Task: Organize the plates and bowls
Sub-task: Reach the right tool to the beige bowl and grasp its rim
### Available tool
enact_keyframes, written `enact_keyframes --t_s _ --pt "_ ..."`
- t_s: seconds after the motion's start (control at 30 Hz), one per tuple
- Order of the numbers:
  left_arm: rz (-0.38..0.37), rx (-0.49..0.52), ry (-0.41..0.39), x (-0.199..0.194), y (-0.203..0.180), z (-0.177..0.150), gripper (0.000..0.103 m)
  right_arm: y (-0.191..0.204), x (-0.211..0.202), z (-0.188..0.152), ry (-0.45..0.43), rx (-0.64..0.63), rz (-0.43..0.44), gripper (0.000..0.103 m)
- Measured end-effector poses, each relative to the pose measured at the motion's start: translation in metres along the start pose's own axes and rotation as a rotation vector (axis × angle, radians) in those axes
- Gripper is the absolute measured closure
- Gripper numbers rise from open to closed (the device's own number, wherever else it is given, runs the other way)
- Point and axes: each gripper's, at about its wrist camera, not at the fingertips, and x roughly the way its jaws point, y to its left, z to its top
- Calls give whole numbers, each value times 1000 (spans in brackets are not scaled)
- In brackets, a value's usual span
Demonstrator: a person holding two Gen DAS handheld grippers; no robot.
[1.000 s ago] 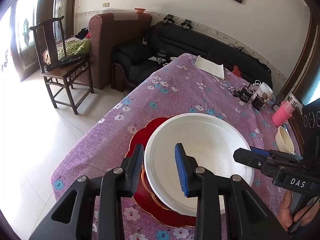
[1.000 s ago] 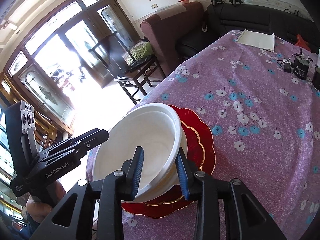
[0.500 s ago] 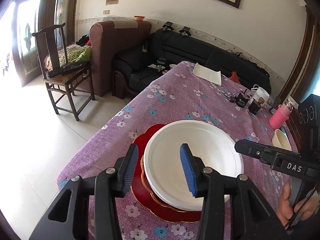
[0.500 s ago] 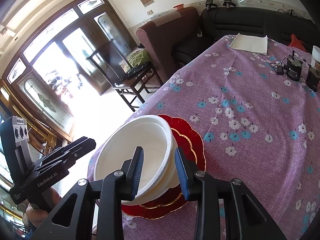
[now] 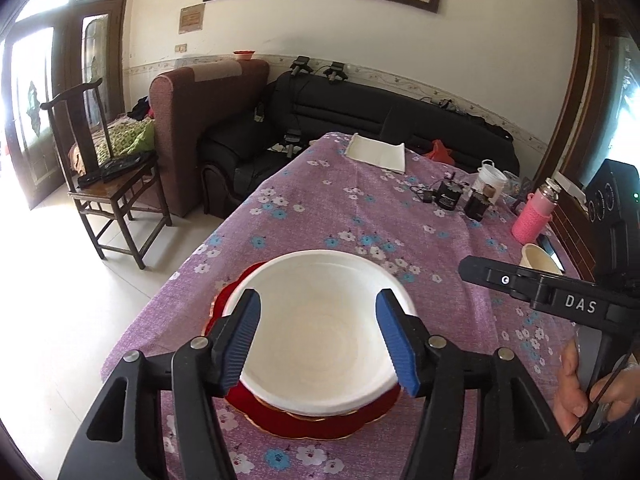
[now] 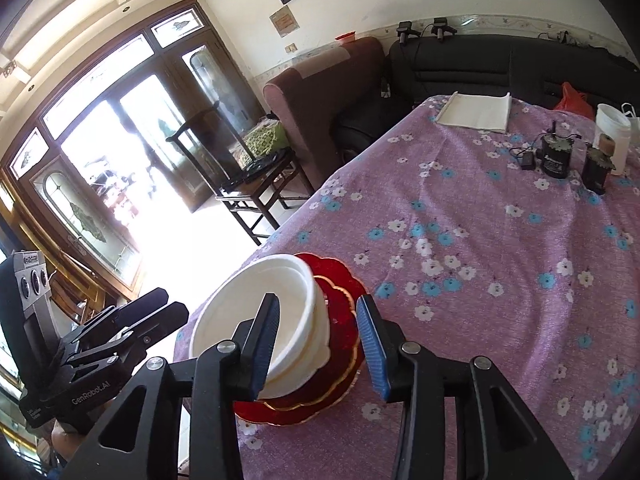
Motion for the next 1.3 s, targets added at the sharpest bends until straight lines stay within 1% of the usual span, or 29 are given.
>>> enact_keyframes --t_s 0.17,0.3,0.4,0.5,0.57,0.67,0.77,0.9,0.93,1.0,1.07,1.1,1.2,1.3 --pt "-84 90 12 5 -54 -5 41 -51 -30 -18 -20 77 -80 58" --pt "-150 179 47 21 -105 -19 34 -103 -57 -39 -50 182 -141 58" --pt "-199 255 102 48 -144 -40 34 -142 -81 -53 -83 276 -185 58" --pt "-254 285 194 83 -171 -62 34 -180 -111 -65 -133 369 -239 58" --pt "-249 310 238 104 -184 -73 34 -203 -134 -74 -168 425 -282 58" --pt "-250 350 273 127 -202 -84 34 -232 -164 -86 -215 498 -347 58" --pt "-242 378 295 141 -211 -92 34 -255 -185 -97 -248 564 -405 58" --pt "-217 405 314 152 -214 -103 34 -286 -199 -105 -266 648 -447 58" --pt "-210 419 300 151 -215 -104 34 -295 -201 -104 -266 664 -464 58" --pt "-216 428 302 151 -216 -105 34 -311 -204 -100 -281 689 -473 58" --pt "-218 424 299 152 -215 -105 34 -331 -205 -93 -278 703 -514 58" --pt "-220 421 298 153 -216 -105 33 -339 -203 -90 -270 710 -520 58" --pt "-211 429 295 153 -217 -106 33 -362 -193 -84 -253 734 -500 59" --pt "-210 433 295 153 -218 -106 32 -375 -180 -81 -234 738 -467 59"
